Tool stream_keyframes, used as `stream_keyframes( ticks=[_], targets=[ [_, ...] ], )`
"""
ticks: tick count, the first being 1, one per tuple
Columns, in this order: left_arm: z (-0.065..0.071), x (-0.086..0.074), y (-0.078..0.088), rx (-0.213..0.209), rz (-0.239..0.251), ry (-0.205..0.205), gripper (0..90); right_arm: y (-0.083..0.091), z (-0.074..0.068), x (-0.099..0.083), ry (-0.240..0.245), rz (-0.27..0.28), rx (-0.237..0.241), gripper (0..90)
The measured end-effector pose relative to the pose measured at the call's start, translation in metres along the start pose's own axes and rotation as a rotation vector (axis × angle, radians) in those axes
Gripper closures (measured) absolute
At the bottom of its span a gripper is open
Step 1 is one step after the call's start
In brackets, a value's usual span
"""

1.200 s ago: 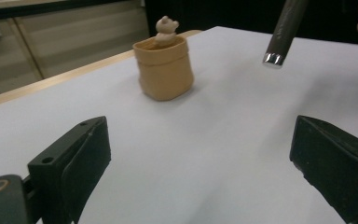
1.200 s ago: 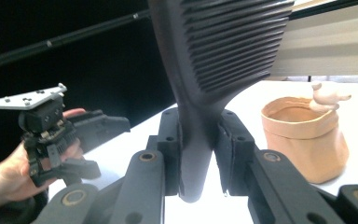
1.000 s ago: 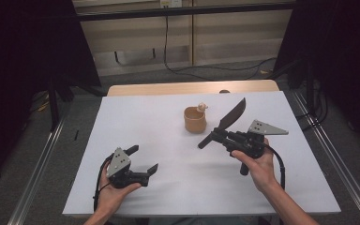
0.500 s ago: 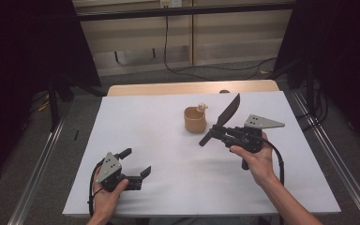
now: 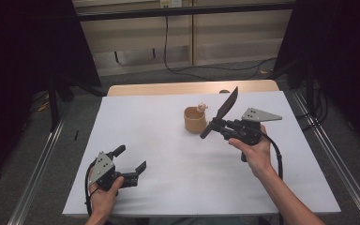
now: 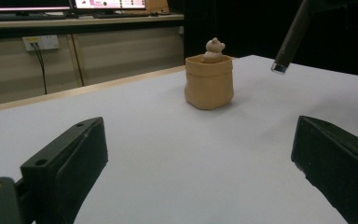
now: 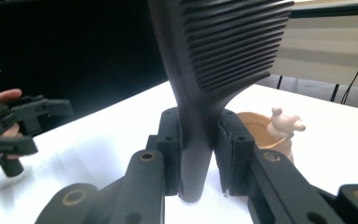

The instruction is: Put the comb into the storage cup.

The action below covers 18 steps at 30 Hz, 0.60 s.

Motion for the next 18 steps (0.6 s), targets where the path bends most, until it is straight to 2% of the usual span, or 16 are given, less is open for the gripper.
stream_keyframes(
  ticks=[2,6,10,13,18],
  targets=[
    [0.001,0.000,0.000,-0.005,-0.003,-0.013,3.7,0.000,0.002,0.003,-0.002,0.008,-0.005,72.9],
    [0.001,0.001,-0.001,-0.005,0.006,0.015,3.7,0.000,0.001,0.012,0.006,0.028,-0.010,72.9],
    [0.001,0.001,-0.001,-0.001,0.009,0.019,3.7,-0.002,0.000,0.021,0.017,0.035,-0.011,72.9],
    [0.000,0.001,0.001,-0.001,0.013,0.015,3.7,-0.001,-0.001,0.029,0.026,0.075,0.001,72.9],
    [-0.004,0.001,0.002,0.012,0.014,0.028,3.7,-0.003,0.001,0.035,0.039,0.074,-0.020,72.9]
  ],
)
Point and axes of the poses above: each handheld gripper's, and its own axes: y roughly backward along the jaws, x roughly out of its top, z roughly to its right, the point moved 2 cm from there along -y, roughly forward along the jaws, and after that the axes turned 9 degrees about -y, right-handed, at the moved point
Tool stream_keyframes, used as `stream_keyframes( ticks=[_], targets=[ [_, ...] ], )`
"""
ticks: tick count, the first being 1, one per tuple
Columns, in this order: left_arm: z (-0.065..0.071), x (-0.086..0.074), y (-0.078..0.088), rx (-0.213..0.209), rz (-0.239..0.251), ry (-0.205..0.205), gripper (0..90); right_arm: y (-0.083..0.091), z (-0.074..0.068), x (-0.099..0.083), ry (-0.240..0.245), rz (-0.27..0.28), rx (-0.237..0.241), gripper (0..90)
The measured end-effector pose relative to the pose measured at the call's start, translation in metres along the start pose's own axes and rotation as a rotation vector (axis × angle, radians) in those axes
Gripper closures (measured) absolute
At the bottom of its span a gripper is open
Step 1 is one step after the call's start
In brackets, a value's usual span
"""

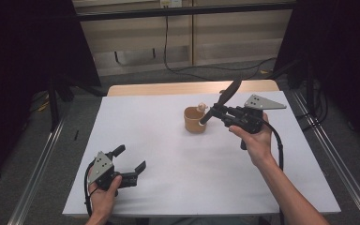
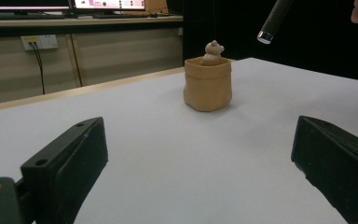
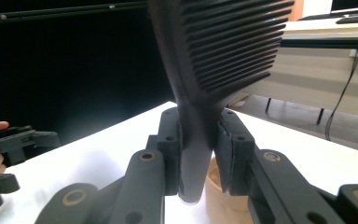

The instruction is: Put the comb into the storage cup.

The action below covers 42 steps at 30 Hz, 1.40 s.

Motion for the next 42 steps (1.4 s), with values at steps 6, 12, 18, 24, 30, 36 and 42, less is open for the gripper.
stream_keyframes(
  ticks=[6,12,18,24,30,36,42],
  targets=[
    [0.000,0.000,0.000,0.000,0.004,0.000,3.7,-0.006,0.004,0.005,0.003,0.019,-0.008,72.9],
    [0.001,0.000,0.000,0.002,0.013,-0.001,3.7,-0.014,0.006,0.011,0.021,0.021,-0.019,72.9],
    [-0.001,0.001,0.002,0.016,0.009,0.015,3.8,-0.019,0.006,0.016,0.027,0.022,-0.030,72.9],
    [-0.003,-0.001,0.003,0.022,0.009,0.038,3.8,-0.025,0.007,0.019,0.032,0.023,-0.033,72.9],
    [-0.003,0.000,0.003,0.024,0.017,0.040,3.7,-0.032,0.011,0.019,0.038,0.024,-0.047,72.9],
    [-0.003,-0.001,0.003,0.020,0.016,0.039,3.8,-0.036,0.014,0.022,0.038,0.028,-0.059,72.9],
    [-0.003,0.000,0.003,0.022,0.019,0.042,3.8,-0.041,0.014,0.018,0.045,0.025,-0.063,72.8]
  ],
)
Point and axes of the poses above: each handheld gripper's, and its own axes: y roughly backward along the jaws, x roughly out of its top, z roughly to its right, the point moved 2 cm from there along -y, roughly forward along the jaws, and after that the axes turned 9 degrees about -y, right-handed, at the moved point
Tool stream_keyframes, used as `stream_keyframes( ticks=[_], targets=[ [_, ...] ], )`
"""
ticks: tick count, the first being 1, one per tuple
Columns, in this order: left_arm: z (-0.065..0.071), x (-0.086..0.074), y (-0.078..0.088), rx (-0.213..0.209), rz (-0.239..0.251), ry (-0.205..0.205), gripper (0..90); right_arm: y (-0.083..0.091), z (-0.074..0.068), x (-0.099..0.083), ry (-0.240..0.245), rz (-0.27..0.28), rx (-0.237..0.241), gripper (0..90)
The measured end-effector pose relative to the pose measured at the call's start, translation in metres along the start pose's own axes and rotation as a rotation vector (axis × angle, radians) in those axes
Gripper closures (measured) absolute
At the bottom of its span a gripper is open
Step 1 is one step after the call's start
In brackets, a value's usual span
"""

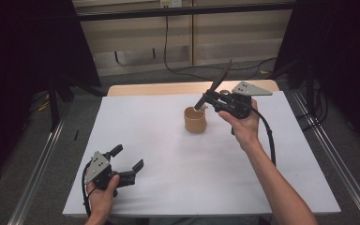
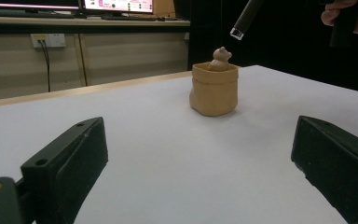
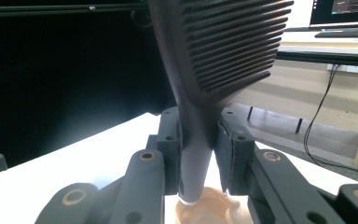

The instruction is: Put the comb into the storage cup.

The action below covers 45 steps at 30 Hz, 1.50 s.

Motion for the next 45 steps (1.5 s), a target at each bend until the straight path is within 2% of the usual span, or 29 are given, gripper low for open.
stream_keyframes(
  ticks=[7,9,18,27,29,36,45],
  targets=[
    [0.000,-0.001,0.000,-0.001,-0.011,-0.001,3.7,-0.006,0.006,-0.003,0.008,-0.002,-0.022,72.9],
    [-0.001,0.000,0.000,0.000,-0.015,-0.014,3.7,-0.007,0.009,-0.003,0.009,0.001,-0.032,72.9],
    [0.000,0.000,0.000,-0.009,-0.019,-0.019,3.8,-0.013,0.010,-0.001,0.015,-0.003,-0.046,72.9],
    [0.000,0.000,0.000,-0.007,-0.024,-0.013,3.8,-0.019,0.013,-0.008,0.031,-0.031,-0.047,72.9],
    [-0.001,0.000,0.000,-0.009,-0.024,-0.019,3.8,-0.020,0.014,-0.011,0.039,-0.045,-0.061,72.9],
    [0.000,-0.001,0.000,-0.019,-0.028,-0.006,3.8,-0.023,0.016,-0.017,0.029,-0.047,-0.062,72.9],
    [-0.001,-0.001,0.000,-0.018,-0.030,-0.013,3.8,-0.028,0.019,-0.029,0.030,-0.078,-0.067,72.8]
  ],
)
Point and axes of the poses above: each handheld gripper's, and its own axes: y roughly backward along the jaws, x roughly out of its top, z roughly to its right, the point moved 2 cm from there along -y, roughly forward along the jaws, and after that the axes turned 9 degrees about -y, right-handed, at the moved point
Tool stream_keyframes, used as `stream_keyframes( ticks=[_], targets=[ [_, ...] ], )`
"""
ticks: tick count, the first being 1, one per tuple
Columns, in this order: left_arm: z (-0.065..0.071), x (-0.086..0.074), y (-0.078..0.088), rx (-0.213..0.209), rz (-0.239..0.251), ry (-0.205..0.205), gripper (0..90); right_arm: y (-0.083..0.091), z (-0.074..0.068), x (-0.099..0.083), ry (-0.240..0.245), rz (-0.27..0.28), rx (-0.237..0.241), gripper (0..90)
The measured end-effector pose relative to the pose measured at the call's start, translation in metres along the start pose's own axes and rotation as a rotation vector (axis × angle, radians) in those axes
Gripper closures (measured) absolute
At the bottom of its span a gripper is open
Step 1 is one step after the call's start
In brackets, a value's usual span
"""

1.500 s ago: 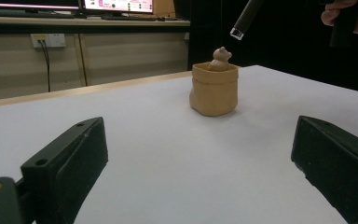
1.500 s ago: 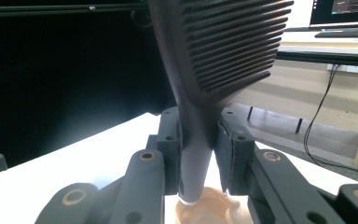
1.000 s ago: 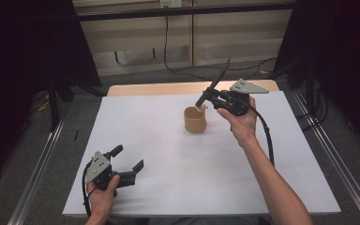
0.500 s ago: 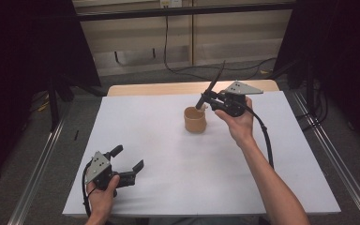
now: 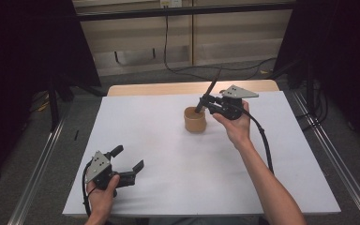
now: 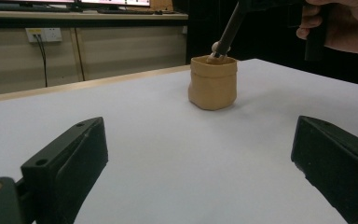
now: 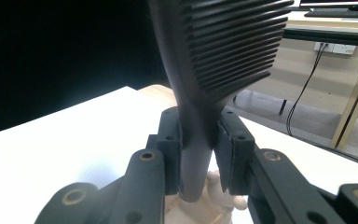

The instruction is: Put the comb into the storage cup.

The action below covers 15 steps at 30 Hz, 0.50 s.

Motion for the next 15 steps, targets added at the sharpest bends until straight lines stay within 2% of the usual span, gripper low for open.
stream_keyframes(
  ticks=[15],
  targets=[
    [0.001,0.000,0.000,0.000,0.002,0.002,3.8,-0.004,0.001,-0.013,0.008,-0.021,0.000,72.8]
  ],
)
Point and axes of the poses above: each handheld gripper's, and its own axes: y roughly backward along the jaws, x roughly out of its top, z roughly to its right, the point moved 2 cm from there along -y, roughly forward along the jaws, and after that the axes turned 9 degrees about -y, right-handed, at the moved point
